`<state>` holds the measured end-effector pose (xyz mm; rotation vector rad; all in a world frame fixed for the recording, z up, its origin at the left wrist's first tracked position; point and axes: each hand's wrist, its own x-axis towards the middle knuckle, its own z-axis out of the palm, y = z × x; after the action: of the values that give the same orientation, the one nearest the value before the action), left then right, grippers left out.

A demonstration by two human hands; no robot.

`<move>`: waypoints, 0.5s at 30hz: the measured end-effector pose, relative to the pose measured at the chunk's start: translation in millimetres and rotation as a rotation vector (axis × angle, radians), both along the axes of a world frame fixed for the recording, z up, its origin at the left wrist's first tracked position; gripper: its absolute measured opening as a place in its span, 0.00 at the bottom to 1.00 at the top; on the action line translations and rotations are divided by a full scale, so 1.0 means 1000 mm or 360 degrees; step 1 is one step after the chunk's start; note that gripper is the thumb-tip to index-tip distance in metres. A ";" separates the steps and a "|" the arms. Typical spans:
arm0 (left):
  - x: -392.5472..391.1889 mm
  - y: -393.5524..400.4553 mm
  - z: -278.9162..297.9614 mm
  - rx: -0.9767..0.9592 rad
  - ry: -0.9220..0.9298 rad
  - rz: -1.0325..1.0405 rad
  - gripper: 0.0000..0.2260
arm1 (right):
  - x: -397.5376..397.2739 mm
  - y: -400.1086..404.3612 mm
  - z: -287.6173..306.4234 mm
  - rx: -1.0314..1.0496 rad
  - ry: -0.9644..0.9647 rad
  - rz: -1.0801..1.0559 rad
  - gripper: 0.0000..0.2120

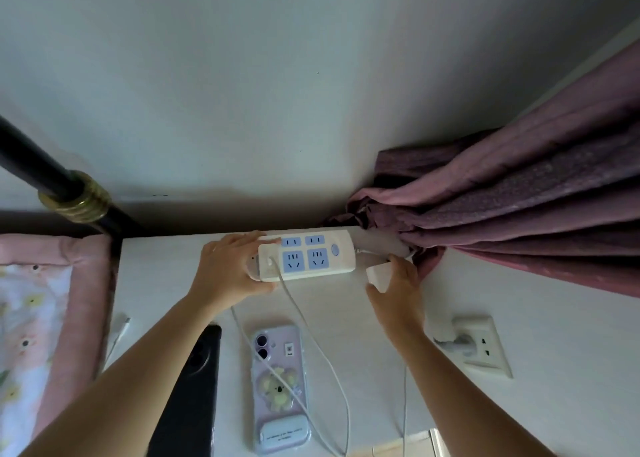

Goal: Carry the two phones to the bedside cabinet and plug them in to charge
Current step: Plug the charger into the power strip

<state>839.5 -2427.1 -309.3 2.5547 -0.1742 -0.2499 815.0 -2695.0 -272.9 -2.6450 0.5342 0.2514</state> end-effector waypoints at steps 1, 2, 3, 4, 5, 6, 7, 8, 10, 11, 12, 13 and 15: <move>0.000 0.000 0.001 -0.0009 0.0012 0.0000 0.36 | 0.000 -0.002 -0.004 -0.0030 0.0027 0.0040 0.33; 0.000 0.000 0.003 -0.0014 0.0023 -0.0002 0.35 | 0.000 -0.004 -0.006 -0.0065 0.0034 0.0073 0.33; -0.001 -0.001 0.004 -0.0017 0.0035 -0.0002 0.35 | 0.000 -0.005 -0.008 -0.0095 0.0026 0.0098 0.34; -0.001 -0.001 0.005 -0.0021 0.0042 -0.0003 0.34 | 0.000 -0.005 -0.010 -0.0122 0.0017 0.0115 0.33; -0.001 -0.002 0.006 -0.0031 0.0048 -0.0003 0.34 | 0.000 -0.005 -0.011 -0.0150 0.0013 0.0125 0.33; -0.001 -0.001 0.006 -0.0040 0.0053 -0.0004 0.34 | 0.001 -0.005 -0.012 -0.0187 0.0013 0.0134 0.33; -0.001 -0.001 0.006 -0.0048 0.0051 -0.0006 0.34 | 0.001 -0.006 -0.012 -0.0230 0.0020 0.0146 0.33; -0.002 -0.001 0.005 -0.0051 0.0048 -0.0008 0.34 | 0.001 -0.006 -0.014 -0.0261 0.0036 0.0158 0.33; -0.002 -0.001 0.005 -0.0051 0.0042 -0.0006 0.34 | 0.000 -0.007 -0.015 -0.0221 0.0069 0.0151 0.33; -0.002 -0.001 0.005 -0.0053 0.0039 -0.0001 0.34 | 0.001 -0.008 -0.015 -0.0178 0.0065 0.0150 0.33; -0.002 -0.001 0.005 -0.0059 0.0034 0.0004 0.34 | 0.001 -0.009 -0.015 -0.0149 0.0052 0.0162 0.33; -0.003 -0.001 0.005 -0.0063 0.0030 0.0005 0.34 | 0.002 -0.010 -0.015 -0.0134 0.0043 0.0168 0.34; -0.003 -0.001 0.006 -0.0059 0.0025 0.0000 0.34 | 0.005 -0.011 -0.015 -0.0102 0.0074 0.0110 0.38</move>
<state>836.5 -2428.6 -303.1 2.5152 -0.1713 -0.2645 819.8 -2706.1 -287.7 -2.7290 0.4734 0.3228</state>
